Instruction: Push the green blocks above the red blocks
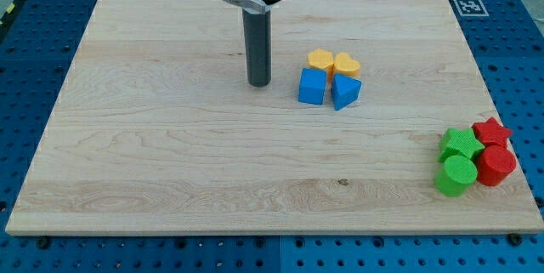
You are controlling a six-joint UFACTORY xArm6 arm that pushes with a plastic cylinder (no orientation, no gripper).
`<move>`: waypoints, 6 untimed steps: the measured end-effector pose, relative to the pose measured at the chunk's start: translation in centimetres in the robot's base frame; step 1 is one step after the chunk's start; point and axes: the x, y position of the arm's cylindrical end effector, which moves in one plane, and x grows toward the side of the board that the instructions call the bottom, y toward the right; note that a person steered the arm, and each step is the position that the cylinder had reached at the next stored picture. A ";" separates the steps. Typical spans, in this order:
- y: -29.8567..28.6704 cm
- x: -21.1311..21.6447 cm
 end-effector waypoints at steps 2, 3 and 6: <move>8.1 0.3; 13.9 0.3; 9.1 4.8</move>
